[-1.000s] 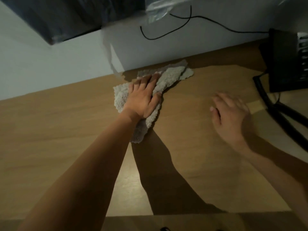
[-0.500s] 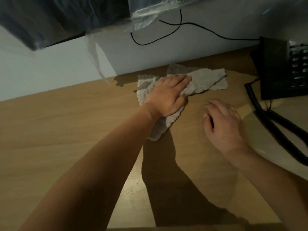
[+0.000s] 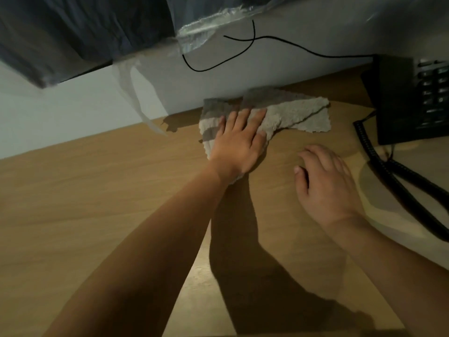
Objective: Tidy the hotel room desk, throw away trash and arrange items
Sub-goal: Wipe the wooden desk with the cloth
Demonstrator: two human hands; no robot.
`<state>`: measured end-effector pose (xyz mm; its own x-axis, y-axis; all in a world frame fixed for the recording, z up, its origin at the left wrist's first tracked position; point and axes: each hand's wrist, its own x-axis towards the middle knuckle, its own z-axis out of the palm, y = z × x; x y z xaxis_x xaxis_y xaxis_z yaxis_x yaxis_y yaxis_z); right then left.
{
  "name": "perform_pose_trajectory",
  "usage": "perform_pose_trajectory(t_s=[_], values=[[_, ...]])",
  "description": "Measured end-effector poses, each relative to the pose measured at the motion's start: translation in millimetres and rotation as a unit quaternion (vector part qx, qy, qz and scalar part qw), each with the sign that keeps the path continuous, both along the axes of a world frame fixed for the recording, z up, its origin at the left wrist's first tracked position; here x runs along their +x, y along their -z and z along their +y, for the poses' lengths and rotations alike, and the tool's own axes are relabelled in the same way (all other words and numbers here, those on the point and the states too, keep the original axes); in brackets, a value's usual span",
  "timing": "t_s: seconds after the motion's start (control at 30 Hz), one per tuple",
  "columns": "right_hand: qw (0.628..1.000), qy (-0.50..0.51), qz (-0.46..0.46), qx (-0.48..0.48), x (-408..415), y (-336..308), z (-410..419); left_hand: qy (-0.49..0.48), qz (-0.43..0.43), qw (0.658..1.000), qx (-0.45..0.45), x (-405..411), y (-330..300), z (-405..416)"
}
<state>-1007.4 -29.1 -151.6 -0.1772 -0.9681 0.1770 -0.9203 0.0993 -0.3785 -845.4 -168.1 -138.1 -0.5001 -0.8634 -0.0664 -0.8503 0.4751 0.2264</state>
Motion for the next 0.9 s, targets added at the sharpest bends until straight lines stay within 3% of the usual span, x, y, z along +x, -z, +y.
perform_pose_trajectory(t_s=[0.27,0.67,0.9], values=[[0.999,-0.002,0.012,-0.036,0.2,-6.8,1.3,0.11,0.001,0.994,0.022,10.0,-3.1,34.0],[1.0,0.007,0.025,-0.01,0.5,-4.4,-1.0,0.081,-0.024,0.996,-0.03,1.5,3.6,12.8],[1.0,-0.002,0.013,-0.012,0.8,-8.3,3.2,0.077,-0.005,0.997,-0.011,6.8,2.5,25.4]])
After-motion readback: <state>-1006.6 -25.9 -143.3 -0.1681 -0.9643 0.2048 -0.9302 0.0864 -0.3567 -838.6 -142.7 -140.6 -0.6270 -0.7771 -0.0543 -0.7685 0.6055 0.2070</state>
